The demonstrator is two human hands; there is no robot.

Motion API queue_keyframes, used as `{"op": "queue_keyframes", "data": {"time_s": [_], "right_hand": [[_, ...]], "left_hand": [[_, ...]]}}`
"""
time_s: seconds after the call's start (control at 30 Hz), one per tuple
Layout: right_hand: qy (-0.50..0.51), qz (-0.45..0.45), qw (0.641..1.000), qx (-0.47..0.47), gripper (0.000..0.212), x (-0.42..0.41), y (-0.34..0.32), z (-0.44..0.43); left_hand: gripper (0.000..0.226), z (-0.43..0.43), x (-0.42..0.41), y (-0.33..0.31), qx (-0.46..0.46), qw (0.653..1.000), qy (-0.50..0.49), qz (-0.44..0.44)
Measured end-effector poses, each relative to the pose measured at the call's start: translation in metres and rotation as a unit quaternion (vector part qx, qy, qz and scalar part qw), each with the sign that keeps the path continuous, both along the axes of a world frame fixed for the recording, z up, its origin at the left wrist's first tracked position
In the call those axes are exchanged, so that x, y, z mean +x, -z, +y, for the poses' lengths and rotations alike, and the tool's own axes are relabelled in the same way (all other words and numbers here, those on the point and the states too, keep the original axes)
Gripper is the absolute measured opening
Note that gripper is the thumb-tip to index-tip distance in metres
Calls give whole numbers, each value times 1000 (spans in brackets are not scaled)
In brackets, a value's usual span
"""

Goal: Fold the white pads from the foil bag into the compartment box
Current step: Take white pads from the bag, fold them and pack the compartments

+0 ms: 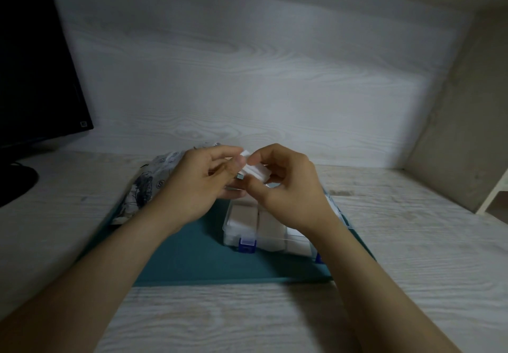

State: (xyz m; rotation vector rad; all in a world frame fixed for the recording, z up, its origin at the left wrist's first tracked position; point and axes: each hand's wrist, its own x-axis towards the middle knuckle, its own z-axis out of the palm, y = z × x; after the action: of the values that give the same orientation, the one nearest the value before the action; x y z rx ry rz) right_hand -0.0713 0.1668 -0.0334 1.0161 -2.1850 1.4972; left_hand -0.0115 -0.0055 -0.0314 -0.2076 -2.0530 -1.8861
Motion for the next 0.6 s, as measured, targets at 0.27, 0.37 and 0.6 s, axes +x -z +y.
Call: {"op": "queue_keyframes", "data": {"time_s": [0.27, 0.37, 0.6], "right_hand": [[-57, -52, 994, -71, 10, 0, -2, 1], [-60, -52, 994, -78, 10, 3, -4, 1], [-47, -31, 998, -21, 31, 5, -8, 8]], "left_hand": [[29, -1, -1, 0, 88, 994, 65, -10], [31, -1, -2, 1, 118, 989, 93, -18], [56, 3, 3, -5, 187, 976, 94, -66]]}}
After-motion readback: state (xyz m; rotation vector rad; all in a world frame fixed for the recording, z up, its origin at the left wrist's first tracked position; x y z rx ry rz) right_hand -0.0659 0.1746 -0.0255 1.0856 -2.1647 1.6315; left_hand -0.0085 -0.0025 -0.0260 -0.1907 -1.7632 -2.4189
